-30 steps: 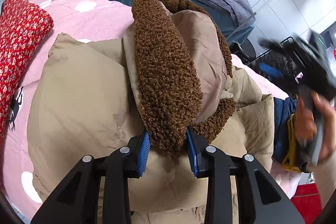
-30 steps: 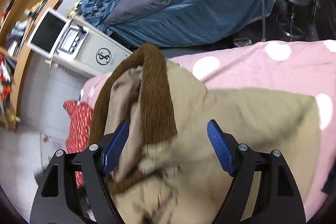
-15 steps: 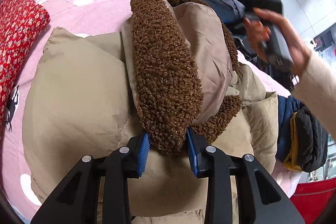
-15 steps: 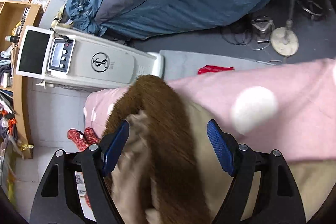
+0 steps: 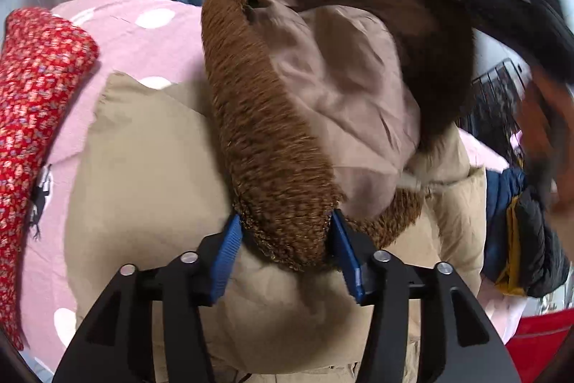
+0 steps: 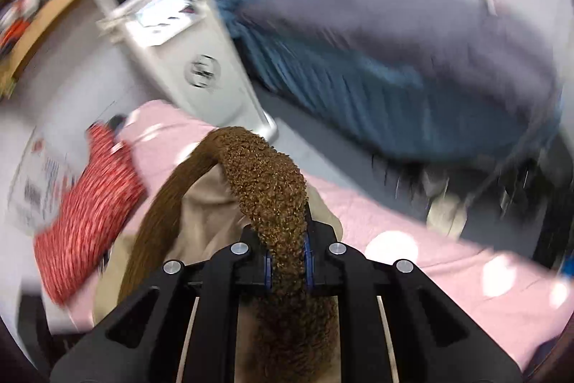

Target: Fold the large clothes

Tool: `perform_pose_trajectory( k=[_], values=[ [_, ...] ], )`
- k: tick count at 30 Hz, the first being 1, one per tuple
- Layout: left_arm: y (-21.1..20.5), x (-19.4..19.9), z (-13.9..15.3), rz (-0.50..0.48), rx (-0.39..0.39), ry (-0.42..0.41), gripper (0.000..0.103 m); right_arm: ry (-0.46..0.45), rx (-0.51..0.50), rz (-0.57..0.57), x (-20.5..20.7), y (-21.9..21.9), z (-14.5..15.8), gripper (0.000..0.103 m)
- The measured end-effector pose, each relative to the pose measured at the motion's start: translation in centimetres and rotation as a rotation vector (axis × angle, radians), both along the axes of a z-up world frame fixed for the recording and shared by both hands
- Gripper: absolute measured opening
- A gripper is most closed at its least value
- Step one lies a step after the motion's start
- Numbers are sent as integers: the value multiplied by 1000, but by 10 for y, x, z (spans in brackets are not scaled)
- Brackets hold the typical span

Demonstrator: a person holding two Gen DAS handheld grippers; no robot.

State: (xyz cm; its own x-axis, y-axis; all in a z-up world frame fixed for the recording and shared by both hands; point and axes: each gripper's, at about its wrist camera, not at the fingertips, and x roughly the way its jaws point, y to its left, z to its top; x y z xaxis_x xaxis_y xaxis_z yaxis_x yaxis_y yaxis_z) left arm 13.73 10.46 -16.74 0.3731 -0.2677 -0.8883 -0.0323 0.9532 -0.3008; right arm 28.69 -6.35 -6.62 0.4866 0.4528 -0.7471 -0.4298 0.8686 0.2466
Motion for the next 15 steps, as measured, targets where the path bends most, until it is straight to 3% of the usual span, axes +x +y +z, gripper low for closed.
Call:
perform_pose_trajectory(
  k=[4, 7, 9, 13, 15],
  values=[
    [23, -10, 16, 59, -22, -31, 64, -75, -14, 44, -88, -22, 27, 13],
    [40, -20, 25, 87, -6, -41, 66, -143, -162, 126, -161, -21, 24, 13],
    [45, -22, 27, 86, 35, -46, 66, -106, -195, 131, -195, -29, 11, 13],
    [44, -1, 34, 47, 137, -112, 68, -10, -209, 8, -227, -59, -19, 13],
    [35, 16, 34, 17, 209, -142, 82, 7, -198, -48, -225, -69, -28, 13]
  ],
)
